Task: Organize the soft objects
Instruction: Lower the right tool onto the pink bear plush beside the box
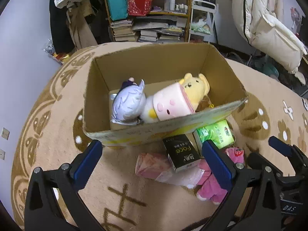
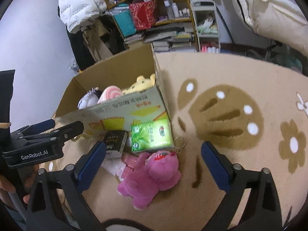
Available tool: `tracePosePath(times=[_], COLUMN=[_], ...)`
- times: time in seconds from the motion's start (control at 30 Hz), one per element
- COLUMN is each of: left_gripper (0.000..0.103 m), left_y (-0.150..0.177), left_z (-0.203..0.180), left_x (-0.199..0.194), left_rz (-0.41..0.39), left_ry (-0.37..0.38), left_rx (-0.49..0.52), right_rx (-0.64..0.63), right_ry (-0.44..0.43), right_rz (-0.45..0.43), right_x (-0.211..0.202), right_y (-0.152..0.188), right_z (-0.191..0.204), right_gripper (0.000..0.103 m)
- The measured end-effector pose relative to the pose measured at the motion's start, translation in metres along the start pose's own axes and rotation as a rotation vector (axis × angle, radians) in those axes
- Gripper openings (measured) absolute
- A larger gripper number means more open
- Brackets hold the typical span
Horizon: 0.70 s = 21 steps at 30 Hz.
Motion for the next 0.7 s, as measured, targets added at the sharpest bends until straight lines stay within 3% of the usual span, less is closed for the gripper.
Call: tracePosePath(times=[0.13,0.37,0.63,0.7], left_gripper=[0.102,0.102,0.102,0.102], left_y=[0.007,0.014,0.024,0.027], left_z=[-0.006,-0.020,-0.027,-0.027], left_x=[0.008,0.027,0.050,0.056], left_rz=[0.024,0.076,0.136,0.146], left_ry=[0.007,0.039,0.055,0.052], left_rx=[0.017,0.035,0.018,0.018], right_rx=[0.021,0.138,0.157,0.149], right_ry=[-0.008,-0.029,-0.048,-0.050], right_rz=[0.049,0.130,0.192,0.211], right_x=[0.010,0.028,0.043,0.049], right_y=[0.009,0.020,0.030,0.031], right_z=[-0.002,-0.020,-0.021,-0.019], right_gripper=[0.093,0.070,0.066,0.056])
Point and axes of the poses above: each gripper's, at about its wrist camera, not at the fingertips, and x roughly the way its jaws point, z to its left, y to its underside, the point moved 7 cm from there along x, roughly the way its jaws point, and after that the axes turned 5 degrees about -z, right-handed, at the moved point
